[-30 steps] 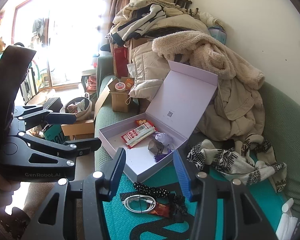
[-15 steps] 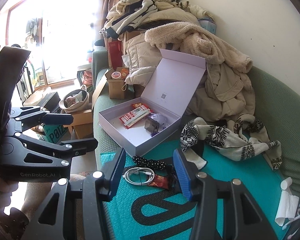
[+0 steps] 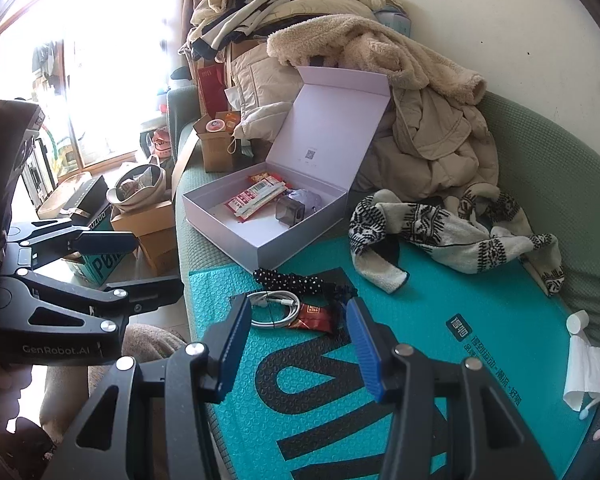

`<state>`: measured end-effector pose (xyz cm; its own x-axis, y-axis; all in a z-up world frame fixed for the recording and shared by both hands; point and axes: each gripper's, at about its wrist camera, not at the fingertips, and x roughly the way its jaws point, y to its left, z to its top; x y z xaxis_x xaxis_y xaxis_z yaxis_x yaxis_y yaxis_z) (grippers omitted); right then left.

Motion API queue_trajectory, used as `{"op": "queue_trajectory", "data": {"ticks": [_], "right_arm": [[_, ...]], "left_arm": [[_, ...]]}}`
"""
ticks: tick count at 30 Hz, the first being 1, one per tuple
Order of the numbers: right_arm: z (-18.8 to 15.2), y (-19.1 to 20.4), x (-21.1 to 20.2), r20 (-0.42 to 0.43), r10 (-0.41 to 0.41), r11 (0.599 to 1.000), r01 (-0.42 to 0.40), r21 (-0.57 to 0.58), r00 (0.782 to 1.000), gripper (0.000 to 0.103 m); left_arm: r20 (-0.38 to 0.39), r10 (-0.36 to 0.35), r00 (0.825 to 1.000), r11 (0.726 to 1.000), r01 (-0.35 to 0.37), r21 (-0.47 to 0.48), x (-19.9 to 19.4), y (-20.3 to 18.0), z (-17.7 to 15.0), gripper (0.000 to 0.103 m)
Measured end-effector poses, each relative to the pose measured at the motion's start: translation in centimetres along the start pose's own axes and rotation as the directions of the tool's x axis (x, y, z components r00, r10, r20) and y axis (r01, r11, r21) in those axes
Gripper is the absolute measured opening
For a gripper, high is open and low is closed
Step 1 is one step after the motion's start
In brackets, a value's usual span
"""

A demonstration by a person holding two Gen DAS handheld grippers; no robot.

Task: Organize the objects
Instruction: 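Open both grippers and withdraw them from the box back toward the mat, then move left gripper to the white cable while right approaches the black scrunchie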

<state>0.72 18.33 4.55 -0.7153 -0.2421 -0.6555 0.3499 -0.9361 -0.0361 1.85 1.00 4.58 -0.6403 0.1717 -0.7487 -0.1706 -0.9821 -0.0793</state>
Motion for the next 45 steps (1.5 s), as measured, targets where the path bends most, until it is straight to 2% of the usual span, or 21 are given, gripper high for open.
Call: {"op": "queue_trajectory", "data": {"ticks": [12,21,33,40,45], "right_arm": [[-2.8,-2.0,3.2,-0.086,0.008,0.997,-0.002,0.073,0.996,0.05],[-3.6,-3.4,6.2,-0.129,-0.002,0.994,0.016,0.104,0.992,0.05],[-3.6,-5.1,11.2,-0.18,-0.001,0.992,0.023,0.123,0.984,0.05],[-3.0,-5.8,13.7,-0.2,-0.003,0.993,0.027,0.118,0.98,0.05],[-2.6,-6.6,15.4,-0.211,-0.001,0.992,0.028,0.126,0.978,0.05]], "left_arm": [[-0.069,-0.05,0.996,0.999,0.05,0.006,4.8,-0.5,-1.6,0.071],[-0.115,-0.083,0.99,0.996,0.085,0.017,9.7,-0.5,-1.9,0.071],[-0.185,-0.103,0.977,0.994,0.108,0.017,16.1,0.1,-0.9,0.071],[-0.212,-0.116,0.97,0.992,0.124,0.028,18.6,0.1,-0.1,0.071],[-0.236,-0.098,0.967,0.991,0.117,0.067,19.8,-0.5,0.8,0.071]]}}
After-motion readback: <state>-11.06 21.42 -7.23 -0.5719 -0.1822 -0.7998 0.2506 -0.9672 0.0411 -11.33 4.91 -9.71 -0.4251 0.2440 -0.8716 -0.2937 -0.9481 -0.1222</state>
